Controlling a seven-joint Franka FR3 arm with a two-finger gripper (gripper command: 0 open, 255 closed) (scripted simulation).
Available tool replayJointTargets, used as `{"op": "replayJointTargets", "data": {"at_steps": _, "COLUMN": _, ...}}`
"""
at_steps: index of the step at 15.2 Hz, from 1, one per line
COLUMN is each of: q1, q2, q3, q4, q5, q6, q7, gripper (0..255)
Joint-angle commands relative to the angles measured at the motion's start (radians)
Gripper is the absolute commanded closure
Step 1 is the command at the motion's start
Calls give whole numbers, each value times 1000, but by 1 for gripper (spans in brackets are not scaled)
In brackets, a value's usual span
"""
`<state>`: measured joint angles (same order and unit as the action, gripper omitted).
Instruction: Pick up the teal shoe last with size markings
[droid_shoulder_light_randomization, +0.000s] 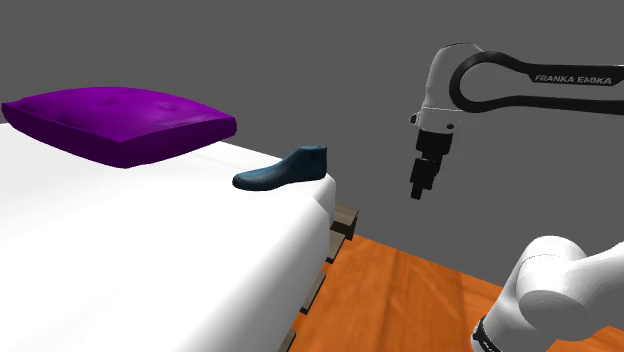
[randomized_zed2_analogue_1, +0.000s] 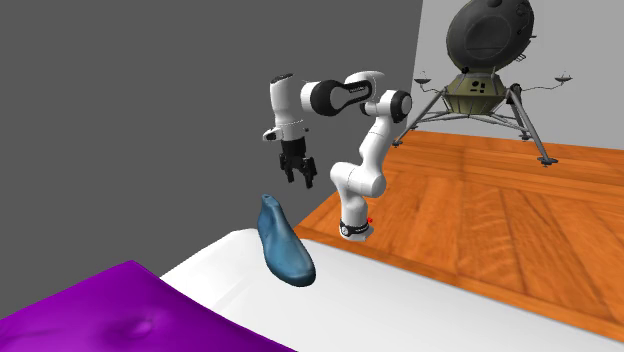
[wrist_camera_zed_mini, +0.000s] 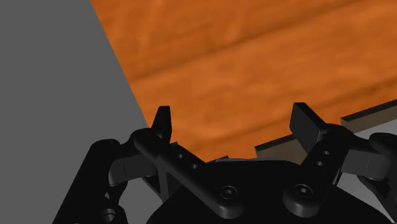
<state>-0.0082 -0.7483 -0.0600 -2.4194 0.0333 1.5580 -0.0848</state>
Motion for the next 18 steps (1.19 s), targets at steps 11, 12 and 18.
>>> {"op": "replayJointTargets", "data": {"at_steps": 11, "q1": 149, "q2": 373, "q3": -27, "q4": 356, "q5": 9, "q6": 36, "q7": -349, "gripper": 0}}
{"op": "replayJointTargets", "data": {"at_steps": 12, "q1": 162, "q2": 406, "q3": -26, "q4": 394, "q5": 12, "q6": 33, "q7": -383, "gripper": 0}}
{"op": "replayJointTargets", "data": {"at_steps": 18, "q1": 228, "q2": 595, "q3": -6, "q4": 638, "q5": 33, "q6": -9, "q7": -576, "gripper": 0}}
